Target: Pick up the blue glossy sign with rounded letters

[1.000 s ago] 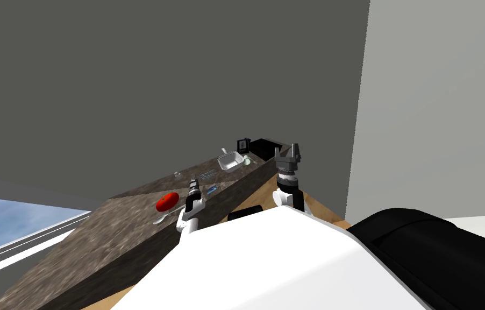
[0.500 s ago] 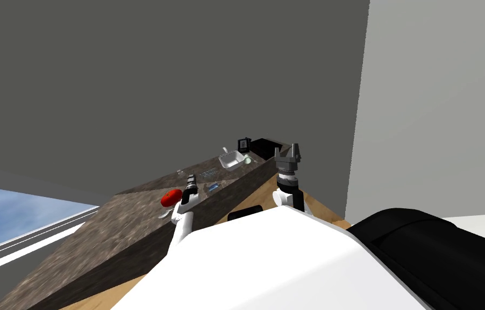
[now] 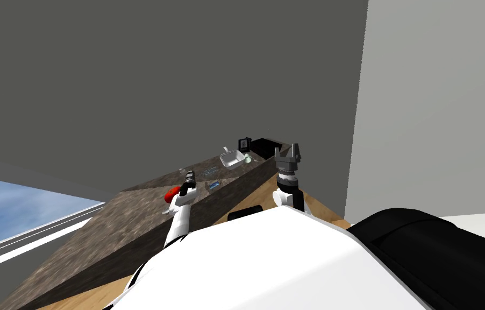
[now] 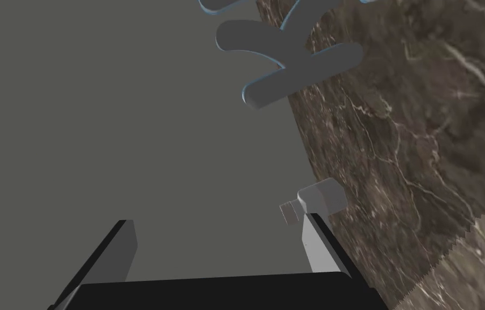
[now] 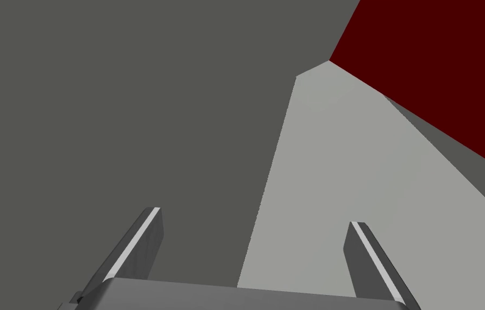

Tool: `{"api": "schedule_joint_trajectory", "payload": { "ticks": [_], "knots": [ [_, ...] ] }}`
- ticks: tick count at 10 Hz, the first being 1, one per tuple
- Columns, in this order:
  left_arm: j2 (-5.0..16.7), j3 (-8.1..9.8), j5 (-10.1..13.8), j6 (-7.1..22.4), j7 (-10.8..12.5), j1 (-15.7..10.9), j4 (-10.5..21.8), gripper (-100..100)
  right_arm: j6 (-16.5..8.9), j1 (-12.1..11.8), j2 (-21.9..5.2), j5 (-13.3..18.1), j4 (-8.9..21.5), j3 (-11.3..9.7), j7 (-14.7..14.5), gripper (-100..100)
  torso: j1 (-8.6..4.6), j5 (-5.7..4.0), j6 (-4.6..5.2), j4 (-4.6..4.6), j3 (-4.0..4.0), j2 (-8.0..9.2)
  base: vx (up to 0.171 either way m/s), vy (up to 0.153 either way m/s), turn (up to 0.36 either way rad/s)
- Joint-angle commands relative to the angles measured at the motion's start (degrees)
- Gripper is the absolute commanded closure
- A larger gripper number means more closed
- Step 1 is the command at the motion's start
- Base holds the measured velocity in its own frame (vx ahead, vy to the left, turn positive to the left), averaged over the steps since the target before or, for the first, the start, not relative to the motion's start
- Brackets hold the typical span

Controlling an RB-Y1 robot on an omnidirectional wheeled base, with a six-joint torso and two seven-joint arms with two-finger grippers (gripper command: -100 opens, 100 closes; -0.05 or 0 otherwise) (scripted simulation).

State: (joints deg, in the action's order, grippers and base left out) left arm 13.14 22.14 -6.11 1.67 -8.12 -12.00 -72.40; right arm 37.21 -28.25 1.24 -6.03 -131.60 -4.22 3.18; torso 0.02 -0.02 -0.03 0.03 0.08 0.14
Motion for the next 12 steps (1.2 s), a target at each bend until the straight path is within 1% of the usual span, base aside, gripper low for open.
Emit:
{"api": "schedule_joint_trajectory", "payload": {
  "ticks": [1, 2, 3, 4, 5, 6, 7, 8, 9, 10, 11, 12],
  "knots": [
    [0.64, -0.01, -0.30, 1.67, 0.51, -0.90, 0.64, -100, 0.00, 0.00, 0.00, 0.00, 0.00, 0.00, 0.00, 0, 0.00, 0.00, 0.00, 0.00, 0.00, 0.00, -0.020, -0.001, 0.002],
    [1.72, 0.03, -0.98, 3.93, 1.37, -2.76, 1.66, -100, 0.00, 0.00, 0.00, 0.00, 0.00, 0.00, 0.00, 0, -0.01, 0.00, -0.01, -0.01, -0.01, -0.02, -0.027, -0.003, 0.009],
    [1.72, 0.03, -0.98, 4.43, 1.37, -2.76, 1.66, -100, 0.00, 0.00, 0.00, 0.00, 0.00, 0.00, 0.00, 0, -0.01, 0.00, -0.01, 0.00, -0.01, -0.01, -0.022, 0.000, 0.005],
    [2.75, 0.11, -1.69, 6.63, 2.22, -4.67, 2.78, -100, 0.00, 0.00, 0.00, 0.00, 0.00, 0.00, 0.00, 0, -0.01, 0.00, -0.01, -0.01, -0.01, -0.02, -0.025, 0.000, 0.006],
    [2.75, 0.11, -1.69, 7.33, 2.22, -4.67, 2.78, -100, 0.00, 0.00, 0.00, 0.00, 0.00, 0.00, 0.00, 0, -0.01, 0.00, 0.00, -0.01, -0.01, -0.02, -0.021, -0.002, 0.000],
    [3.75, 0.24, -2.43, 9.39, 3.05, -6.61, 3.99, -100, 0.00, 0.00, 0.00, 0.00, 0.00, 0.00, 0.00, 0, -0.01, 0.00, -0.01, -0.01, -0.01, -0.02, -0.025, -0.006, 0.005],
    [3.75, 0.24, -2.43, 10.36, 3.05, -6.61, 3.99, -100, 0.00, 0.00, 0.00, 0.00, 0.00, 0.00, 0.00, 0, -0.03, 0.00, 0.00, -0.01, -0.01, -0.02, -0.021, -0.006, -0.001],
    [4.70, 0.41, -3.19, 12.47, 3.85, -8.58, 5.31, -100, 0.00, 0.00, 0.00, 0.00, 0.00, 0.00, 0.00, 0, -0.03, 0.00, -0.01, -0.01, -0.01, -0.02, -0.023, -0.010, 0.000],
    [4.70, 0.41, -3.19, 13.49, 3.85, -8.58, 5.31, -100, 0.00, 0.00, 0.00, 0.00, 0.00, 0.00, 0.00, 0, -0.04, -0.01, -0.01, -0.01, -0.01, -0.02, -0.020, -0.008, -0.001],
    [5.61, 0.64, -3.97, 15.43, 4.61, -10.57, 6.72, -100, 0.00, 0.00, 0.00, 0.00, 0.00, 0.00, 0.00, 0, -0.04, 0.00, -0.01, -0.01, -0.01, -0.02, -0.026, -0.011, -0.005],
    [5.61, 0.64, -3.97, 16.73, 4.61, -10.57, 6.72, -100, 0.00, 0.00, 0.00, 0.00, 0.00, 0.00, 0.00, 0, -0.05, -0.01, 0.00, -0.01, -0.01, -0.01, -0.018, -0.008, -0.005],
    [6.50, 0.92, -4.76, 18.90, 5.32, -12.56, 8.22, -100, 0.00, 0.00, 0.00, 0.00, 0.00, 0.00, 0.00, 0, -0.05, 0.00, -0.01, -0.01, -0.02, -0.03, -0.018, -0.011, -0.010]
  ]
}}
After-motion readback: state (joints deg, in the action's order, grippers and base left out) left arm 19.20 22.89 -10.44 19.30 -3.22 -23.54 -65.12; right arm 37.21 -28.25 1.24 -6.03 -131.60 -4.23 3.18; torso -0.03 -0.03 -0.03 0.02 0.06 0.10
